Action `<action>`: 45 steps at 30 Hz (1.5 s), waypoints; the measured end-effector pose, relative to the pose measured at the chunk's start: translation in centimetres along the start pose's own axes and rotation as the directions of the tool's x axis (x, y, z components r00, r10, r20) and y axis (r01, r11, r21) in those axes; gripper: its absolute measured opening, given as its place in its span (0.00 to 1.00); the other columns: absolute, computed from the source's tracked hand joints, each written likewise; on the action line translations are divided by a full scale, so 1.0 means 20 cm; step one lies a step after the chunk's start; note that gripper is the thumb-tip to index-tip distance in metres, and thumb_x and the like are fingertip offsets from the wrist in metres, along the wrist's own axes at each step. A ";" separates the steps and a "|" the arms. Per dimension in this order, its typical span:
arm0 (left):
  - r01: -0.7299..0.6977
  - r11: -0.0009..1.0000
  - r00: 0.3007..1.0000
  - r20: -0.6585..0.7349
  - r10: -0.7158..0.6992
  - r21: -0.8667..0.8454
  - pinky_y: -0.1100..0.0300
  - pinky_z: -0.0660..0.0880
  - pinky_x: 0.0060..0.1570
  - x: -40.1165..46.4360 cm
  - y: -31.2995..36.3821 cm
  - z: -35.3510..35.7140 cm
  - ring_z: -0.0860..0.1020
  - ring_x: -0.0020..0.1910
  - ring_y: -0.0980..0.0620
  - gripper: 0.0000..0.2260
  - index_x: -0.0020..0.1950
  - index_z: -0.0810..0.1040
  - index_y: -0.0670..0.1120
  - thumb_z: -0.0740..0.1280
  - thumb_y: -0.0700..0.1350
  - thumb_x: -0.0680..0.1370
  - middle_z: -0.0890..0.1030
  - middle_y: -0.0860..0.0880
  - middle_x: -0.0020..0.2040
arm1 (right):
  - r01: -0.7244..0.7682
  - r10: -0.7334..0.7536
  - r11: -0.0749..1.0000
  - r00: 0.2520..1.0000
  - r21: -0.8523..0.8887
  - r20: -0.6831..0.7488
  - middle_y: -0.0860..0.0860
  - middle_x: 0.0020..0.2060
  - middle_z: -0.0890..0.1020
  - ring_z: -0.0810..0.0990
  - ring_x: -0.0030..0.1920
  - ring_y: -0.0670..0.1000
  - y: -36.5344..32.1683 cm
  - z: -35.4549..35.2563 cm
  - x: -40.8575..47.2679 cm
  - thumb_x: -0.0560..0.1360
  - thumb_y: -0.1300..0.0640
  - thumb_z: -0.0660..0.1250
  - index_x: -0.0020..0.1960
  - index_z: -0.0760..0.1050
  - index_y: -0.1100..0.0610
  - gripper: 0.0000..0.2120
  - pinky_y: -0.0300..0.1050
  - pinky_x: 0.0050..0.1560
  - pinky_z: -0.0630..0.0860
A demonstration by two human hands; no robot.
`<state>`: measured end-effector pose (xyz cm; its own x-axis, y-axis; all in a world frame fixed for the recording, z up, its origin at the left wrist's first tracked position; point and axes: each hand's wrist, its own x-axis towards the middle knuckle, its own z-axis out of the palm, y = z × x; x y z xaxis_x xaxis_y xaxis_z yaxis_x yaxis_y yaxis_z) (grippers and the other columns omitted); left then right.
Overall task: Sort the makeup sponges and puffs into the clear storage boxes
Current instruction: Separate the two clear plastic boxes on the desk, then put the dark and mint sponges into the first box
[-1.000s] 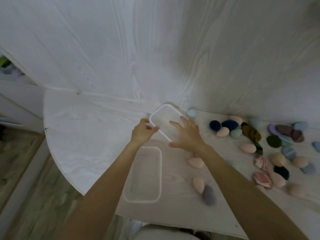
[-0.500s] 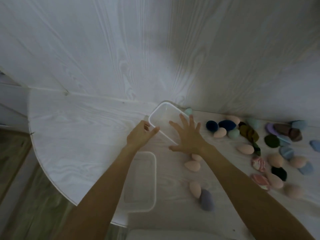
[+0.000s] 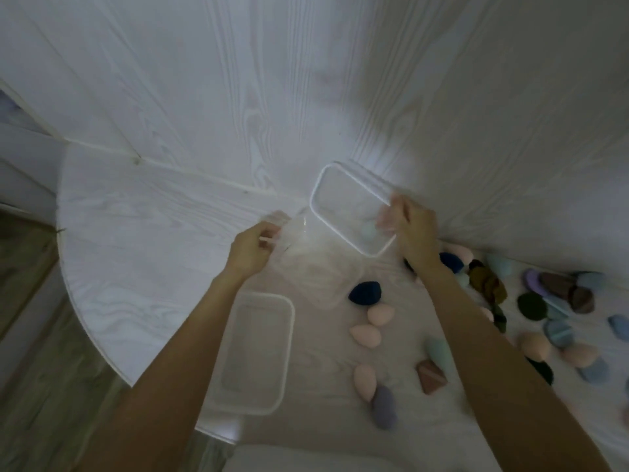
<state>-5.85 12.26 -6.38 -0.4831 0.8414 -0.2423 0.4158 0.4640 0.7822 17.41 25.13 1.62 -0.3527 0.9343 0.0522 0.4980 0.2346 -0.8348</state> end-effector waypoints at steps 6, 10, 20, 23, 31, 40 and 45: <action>0.132 0.989 0.991 -0.024 -0.134 -0.071 0.49 0.79 0.45 -0.10 -0.02 -0.05 0.77 0.46 0.48 0.19 0.61 0.74 0.43 0.67 0.33 0.71 0.77 0.46 0.48 | 0.031 -0.058 0.963 0.994 -0.269 -0.094 0.53 0.26 0.72 0.68 0.26 0.47 0.01 0.07 0.21 0.78 0.43 0.58 0.30 0.67 0.59 0.25 0.42 0.30 0.66; 0.202 0.960 0.979 0.063 -0.193 -0.196 0.48 0.80 0.44 -0.11 0.03 -0.02 0.77 0.44 0.47 0.23 0.65 0.71 0.44 0.66 0.32 0.71 0.74 0.44 0.49 | -0.066 0.051 0.989 0.992 -0.133 -0.118 0.56 0.30 0.80 0.79 0.32 0.55 0.00 0.13 0.26 0.77 0.48 0.63 0.34 0.75 0.62 0.20 0.50 0.35 0.78; 0.021 0.999 0.999 0.026 -0.022 0.024 0.61 0.73 0.47 -0.08 0.06 0.05 0.77 0.44 0.53 0.23 0.68 0.69 0.46 0.70 0.40 0.74 0.78 0.49 0.56 | -0.011 0.012 0.999 1.000 -0.030 0.028 0.51 0.51 0.79 0.77 0.49 0.46 0.12 0.06 0.13 0.76 0.59 0.66 0.55 0.76 0.61 0.10 0.42 0.53 0.77; -0.057 0.995 0.997 -0.038 0.060 0.087 0.55 0.76 0.50 -0.10 0.05 0.06 0.79 0.46 0.52 0.20 0.67 0.71 0.45 0.69 0.43 0.75 0.77 0.46 0.59 | -0.010 0.014 0.999 0.996 -0.040 0.093 0.52 0.56 0.77 0.76 0.53 0.48 0.18 -0.01 0.04 0.76 0.59 0.65 0.62 0.72 0.60 0.15 0.41 0.55 0.74; -0.455 0.859 0.859 -0.139 0.492 0.233 0.68 0.66 0.50 -0.25 0.28 0.19 0.74 0.53 0.53 0.13 0.63 0.74 0.44 0.64 0.43 0.78 0.78 0.48 0.55 | 0.000 0.022 0.971 0.996 -0.241 0.089 0.55 0.55 0.79 0.75 0.54 0.51 0.39 -0.20 -0.34 0.76 0.64 0.63 0.60 0.74 0.59 0.13 0.34 0.53 0.65; -0.676 0.509 0.733 0.415 0.538 0.534 0.60 0.71 0.22 -0.38 0.39 0.70 0.79 0.42 0.42 0.21 0.53 0.79 0.39 0.75 0.32 0.61 0.80 0.41 0.46 | -0.005 0.060 0.897 0.992 -0.441 0.109 0.56 0.56 0.79 0.75 0.55 0.59 0.62 -0.22 -0.60 0.73 0.64 0.66 0.59 0.75 0.58 0.15 0.47 0.57 0.66; -0.659 0.332 0.736 0.489 0.468 0.675 0.65 0.67 0.18 -0.32 0.37 0.75 0.78 0.36 0.47 0.18 0.41 0.81 0.42 0.78 0.34 0.53 0.80 0.45 0.39 | 0.025 -0.001 0.856 0.999 -0.517 0.046 0.58 0.53 0.80 0.76 0.51 0.60 0.65 -0.27 -0.52 0.71 0.66 0.66 0.56 0.76 0.62 0.14 0.51 0.53 0.70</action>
<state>11.92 14.48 -7.61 0.2156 0.9721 -0.0925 0.9764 -0.2135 0.0315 31.78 19.98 -6.72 -0.3896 0.9206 0.0277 0.8267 0.3628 -0.4301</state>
